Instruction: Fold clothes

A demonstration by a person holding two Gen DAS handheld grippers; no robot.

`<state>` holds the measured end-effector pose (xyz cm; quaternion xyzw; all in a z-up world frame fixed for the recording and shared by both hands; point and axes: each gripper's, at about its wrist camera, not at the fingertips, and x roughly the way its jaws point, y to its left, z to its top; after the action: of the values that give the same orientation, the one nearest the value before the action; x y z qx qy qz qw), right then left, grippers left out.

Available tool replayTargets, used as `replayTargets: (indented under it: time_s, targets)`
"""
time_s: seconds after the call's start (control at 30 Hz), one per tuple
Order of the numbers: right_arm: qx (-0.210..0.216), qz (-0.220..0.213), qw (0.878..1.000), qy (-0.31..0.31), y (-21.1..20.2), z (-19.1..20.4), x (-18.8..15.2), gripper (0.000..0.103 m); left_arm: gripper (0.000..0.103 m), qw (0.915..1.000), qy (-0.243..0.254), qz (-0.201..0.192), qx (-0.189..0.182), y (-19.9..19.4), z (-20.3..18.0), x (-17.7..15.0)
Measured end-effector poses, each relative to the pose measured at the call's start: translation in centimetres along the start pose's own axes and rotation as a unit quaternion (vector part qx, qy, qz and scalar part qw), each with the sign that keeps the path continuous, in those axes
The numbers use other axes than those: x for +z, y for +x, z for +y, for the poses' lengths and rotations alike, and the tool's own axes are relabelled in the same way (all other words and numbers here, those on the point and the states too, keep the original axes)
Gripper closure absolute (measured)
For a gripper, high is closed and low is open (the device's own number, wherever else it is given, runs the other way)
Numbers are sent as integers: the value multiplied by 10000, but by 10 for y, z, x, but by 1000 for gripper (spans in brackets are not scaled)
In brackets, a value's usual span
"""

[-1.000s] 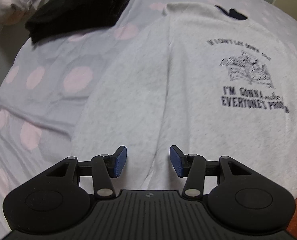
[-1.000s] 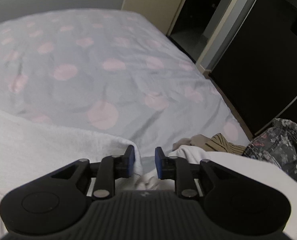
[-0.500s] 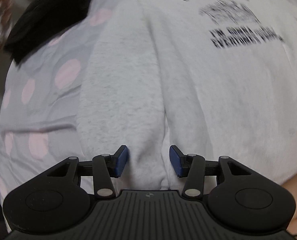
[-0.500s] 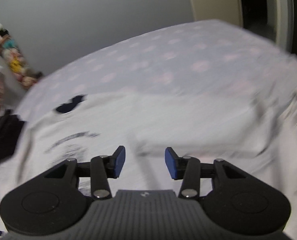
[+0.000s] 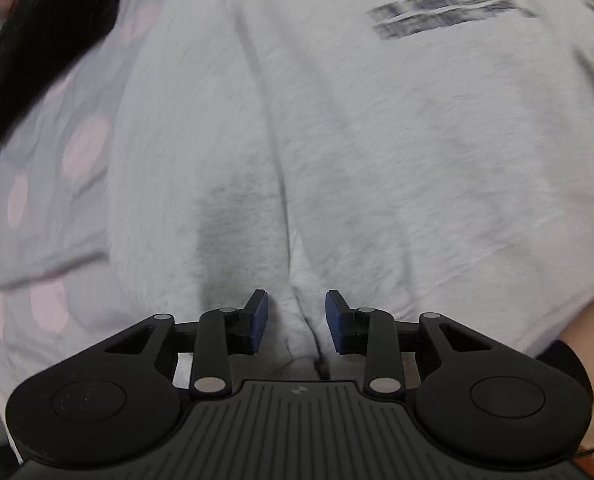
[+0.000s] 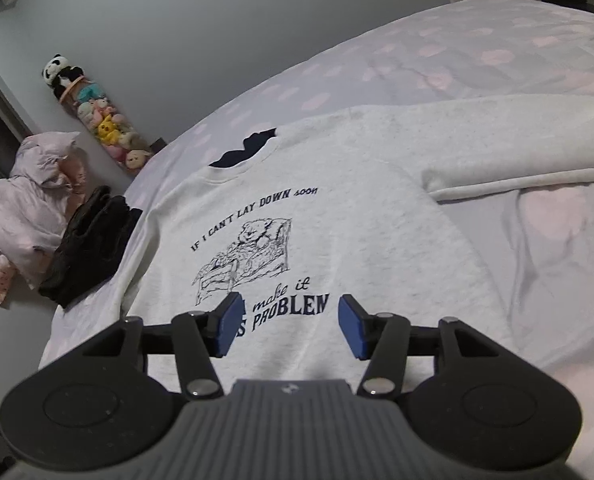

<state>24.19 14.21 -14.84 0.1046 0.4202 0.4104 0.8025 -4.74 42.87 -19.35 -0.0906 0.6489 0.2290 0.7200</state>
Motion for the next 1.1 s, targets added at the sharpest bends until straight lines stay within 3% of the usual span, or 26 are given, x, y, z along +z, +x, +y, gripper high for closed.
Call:
replayTargets:
  time_s: [0.13,0.23,0.33,0.37,0.4,0.43,0.53,0.67,0.77,0.9,1.0,1.1]
  targets:
    - [96,154,9996,204,6,-11,-1,46,63,9984,-245,326,-402,4,15,-3]
    - [169,167,9993,283,6,-14,-2,46,55,9973,-136,602,-390,9,17,-7]
    - [203,165,9993,253,7,-12,-2,46,57,9969,-19,737,-266,13,14,-7]
    - [206,167,9994,242,7,-11,-2,46,63,9970,38,752,-193,13,12,-7]
    - [208,164,9994,236,7,-11,-2,46,83,9971,107,760,7,13,9,-7]
    - [207,155,9994,237,6,-11,-2,46,91,9968,180,744,225,12,8,-7]
    - [226,102,9994,250,2,-11,-2,47,94,9979,129,445,449,-4,13,-8]
    - [207,65,9995,246,1,-8,-3,47,95,9948,-294,-346,916,-51,41,-9]
    - [171,65,9997,180,1,-5,-3,47,95,9844,-801,-950,1247,-90,79,-3]
    - [113,84,9998,133,3,-3,-3,47,95,9601,-1529,-1580,1725,-132,129,10]
    - [61,93,9998,168,5,-4,-3,48,95,9442,-1922,-1739,2035,-142,170,23]
    - [-29,73,9997,234,7,-6,-3,49,95,9322,-2180,-1666,2359,-129,205,40]
